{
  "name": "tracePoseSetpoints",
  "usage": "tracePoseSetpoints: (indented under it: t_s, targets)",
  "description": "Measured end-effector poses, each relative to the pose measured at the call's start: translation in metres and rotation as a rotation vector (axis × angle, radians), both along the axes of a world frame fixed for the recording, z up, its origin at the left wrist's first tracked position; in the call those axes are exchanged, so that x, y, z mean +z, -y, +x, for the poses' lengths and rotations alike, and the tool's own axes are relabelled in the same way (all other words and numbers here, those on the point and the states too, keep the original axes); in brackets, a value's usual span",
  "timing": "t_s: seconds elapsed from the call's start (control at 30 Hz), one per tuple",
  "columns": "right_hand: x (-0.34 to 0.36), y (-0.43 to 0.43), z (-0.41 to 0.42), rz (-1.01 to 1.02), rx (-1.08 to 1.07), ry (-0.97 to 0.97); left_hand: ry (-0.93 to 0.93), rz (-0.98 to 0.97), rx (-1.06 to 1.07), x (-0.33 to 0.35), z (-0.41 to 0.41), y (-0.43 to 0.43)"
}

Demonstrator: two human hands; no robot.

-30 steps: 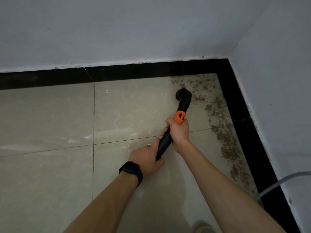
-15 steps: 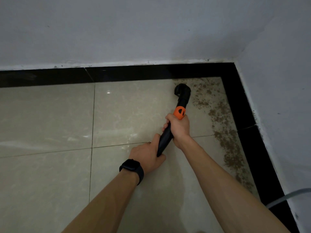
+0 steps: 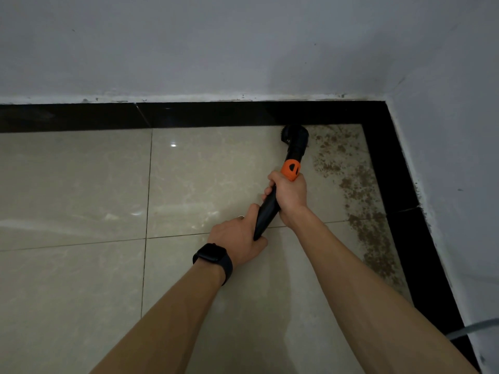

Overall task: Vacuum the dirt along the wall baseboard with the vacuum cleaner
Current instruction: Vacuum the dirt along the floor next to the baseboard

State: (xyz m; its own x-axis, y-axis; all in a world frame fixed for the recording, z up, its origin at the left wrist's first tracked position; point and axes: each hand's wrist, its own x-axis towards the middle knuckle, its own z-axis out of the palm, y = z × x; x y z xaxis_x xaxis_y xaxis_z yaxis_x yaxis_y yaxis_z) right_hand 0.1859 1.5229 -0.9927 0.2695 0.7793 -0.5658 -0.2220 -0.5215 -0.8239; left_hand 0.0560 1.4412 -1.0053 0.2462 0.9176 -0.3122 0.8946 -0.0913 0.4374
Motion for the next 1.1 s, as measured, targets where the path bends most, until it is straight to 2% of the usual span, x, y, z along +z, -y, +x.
tracePoseSetpoints:
  t_s: [0.43, 0.67, 0.9, 1.1]
  targets:
    - [0.002, -0.004, -0.056, -0.011, 0.024, -0.032, 0.022, -0.015, 0.079, 0.003, -0.050, 0.004]
    - [0.002, 0.006, -0.101, -0.080, 0.059, 0.042, 0.074, -0.090, 0.107, 0.008, -0.092, 0.017]
    - [-0.001, 0.026, -0.057, -0.113, -0.089, 0.141, 0.042, -0.101, -0.046, 0.007, -0.057, 0.022]
    - [-0.007, 0.068, -0.005, -0.125, -0.244, 0.097, -0.020, -0.076, -0.269, 0.009, -0.021, 0.037]
